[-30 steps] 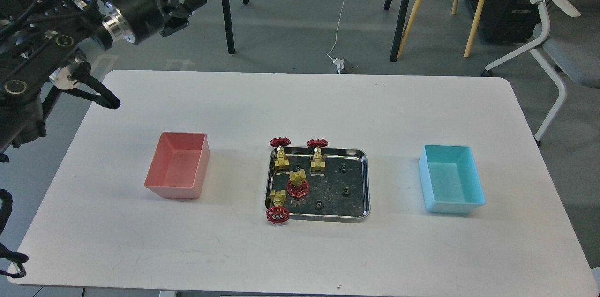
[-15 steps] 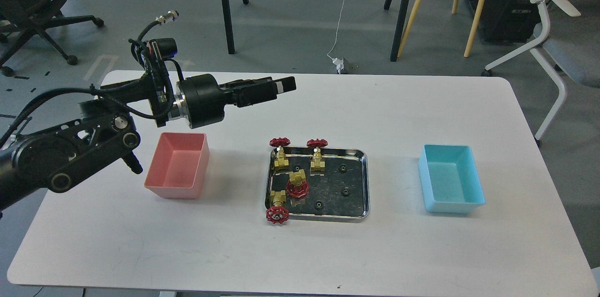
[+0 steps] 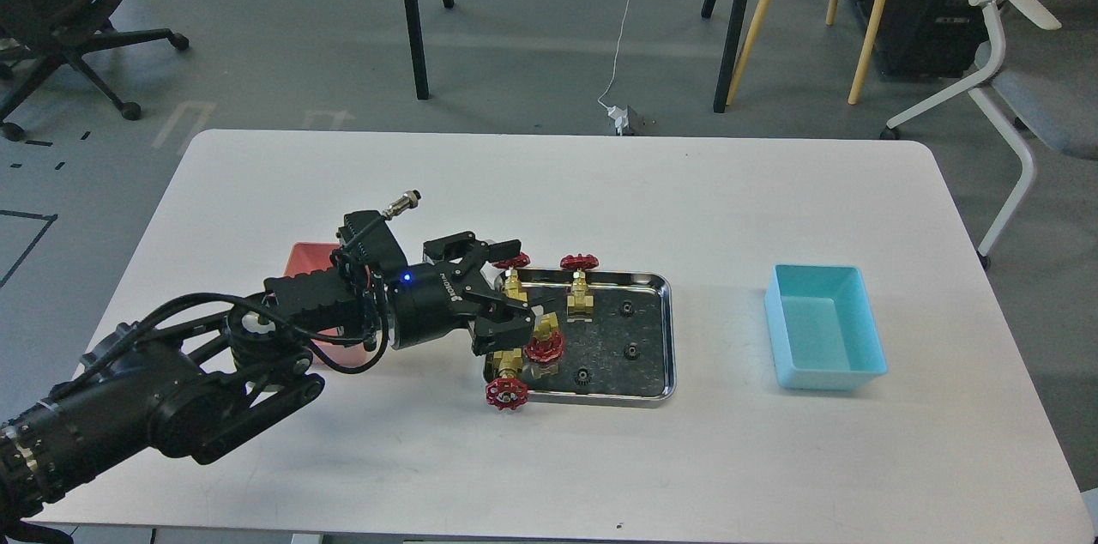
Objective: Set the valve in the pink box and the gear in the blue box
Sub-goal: 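Reach the left gripper down to the red-handled brass valve nearest the robot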
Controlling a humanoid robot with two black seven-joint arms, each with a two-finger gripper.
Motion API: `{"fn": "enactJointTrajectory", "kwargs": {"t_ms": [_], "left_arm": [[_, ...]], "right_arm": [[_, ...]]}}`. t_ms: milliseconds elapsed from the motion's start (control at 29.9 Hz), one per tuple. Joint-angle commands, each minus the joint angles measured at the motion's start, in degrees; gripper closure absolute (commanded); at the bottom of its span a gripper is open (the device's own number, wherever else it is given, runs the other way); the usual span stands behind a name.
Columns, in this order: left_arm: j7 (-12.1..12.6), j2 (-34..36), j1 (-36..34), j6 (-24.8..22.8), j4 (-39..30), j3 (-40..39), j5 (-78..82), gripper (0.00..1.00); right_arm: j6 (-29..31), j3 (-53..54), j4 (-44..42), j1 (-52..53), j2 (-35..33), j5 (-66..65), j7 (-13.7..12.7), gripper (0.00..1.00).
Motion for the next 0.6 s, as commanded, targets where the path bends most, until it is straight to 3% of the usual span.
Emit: {"fn": "enactJointTrajectory", "kwargs": {"t_ms": [0, 568], "left_arm": [[-0.01, -2.93, 0.62, 1.16, 2.47, 0.67, 2.05, 0.03], [-0.63, -10.93, 1.68, 3.71, 15.31, 3.21, 3.92, 0.05]], "right_arm": [[0.0, -0.1, -0.01, 0.05, -0.05, -0.09, 0.03, 0.01], [0.0, -0.1, -0.19, -0.75, 0.22, -4.22, 0.12, 0.01]]}}
